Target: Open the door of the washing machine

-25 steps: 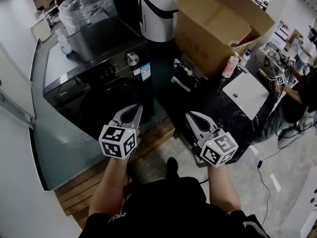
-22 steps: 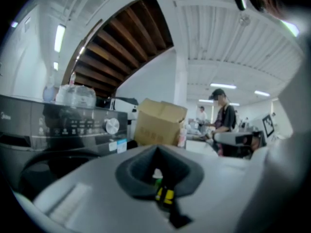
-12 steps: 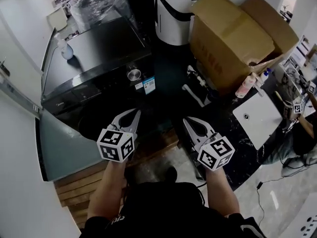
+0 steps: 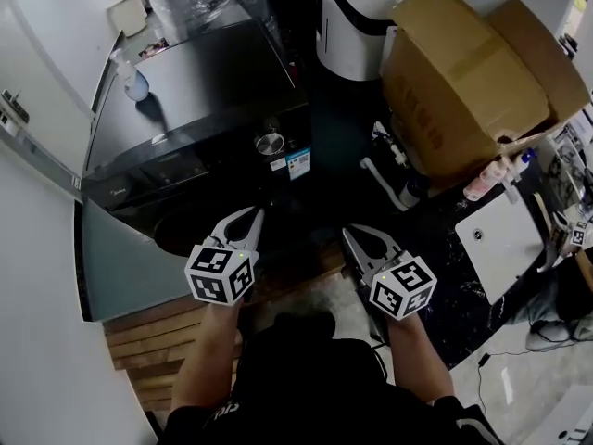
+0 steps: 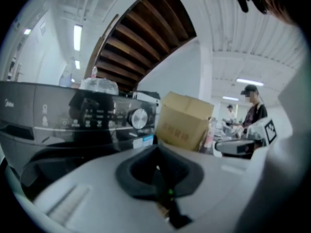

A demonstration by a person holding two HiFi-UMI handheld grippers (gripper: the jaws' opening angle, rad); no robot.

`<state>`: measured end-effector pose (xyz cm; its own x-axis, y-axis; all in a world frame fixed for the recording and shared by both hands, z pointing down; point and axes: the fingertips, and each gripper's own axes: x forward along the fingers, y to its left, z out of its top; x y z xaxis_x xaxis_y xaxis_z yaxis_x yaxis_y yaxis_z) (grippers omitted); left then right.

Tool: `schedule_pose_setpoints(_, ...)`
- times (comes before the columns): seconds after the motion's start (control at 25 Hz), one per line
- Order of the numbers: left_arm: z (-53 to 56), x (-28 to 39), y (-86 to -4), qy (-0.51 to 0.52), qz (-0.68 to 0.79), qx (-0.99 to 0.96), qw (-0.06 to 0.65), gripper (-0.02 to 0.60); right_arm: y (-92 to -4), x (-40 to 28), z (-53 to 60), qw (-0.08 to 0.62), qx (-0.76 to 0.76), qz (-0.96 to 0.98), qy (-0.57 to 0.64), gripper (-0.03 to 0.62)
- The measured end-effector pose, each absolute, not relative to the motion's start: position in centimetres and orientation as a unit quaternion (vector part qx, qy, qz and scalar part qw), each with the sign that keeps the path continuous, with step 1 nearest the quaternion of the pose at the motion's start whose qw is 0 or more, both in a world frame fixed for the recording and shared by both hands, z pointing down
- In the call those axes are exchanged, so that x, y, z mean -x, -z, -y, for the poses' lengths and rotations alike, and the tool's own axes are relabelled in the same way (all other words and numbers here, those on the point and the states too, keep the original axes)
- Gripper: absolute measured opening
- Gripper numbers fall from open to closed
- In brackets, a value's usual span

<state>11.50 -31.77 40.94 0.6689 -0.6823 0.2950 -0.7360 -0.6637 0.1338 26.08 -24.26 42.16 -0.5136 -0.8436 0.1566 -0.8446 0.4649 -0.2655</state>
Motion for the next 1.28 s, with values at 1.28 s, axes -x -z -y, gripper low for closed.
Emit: schedule_pose_setpoints(1.28,37.4,-3.0,-41.9,-0.082,0.442,-0.882,0.142,0.009,-52.2,-11.8,40.4,0.342,-0.305,0.886,-0.068,0.172)
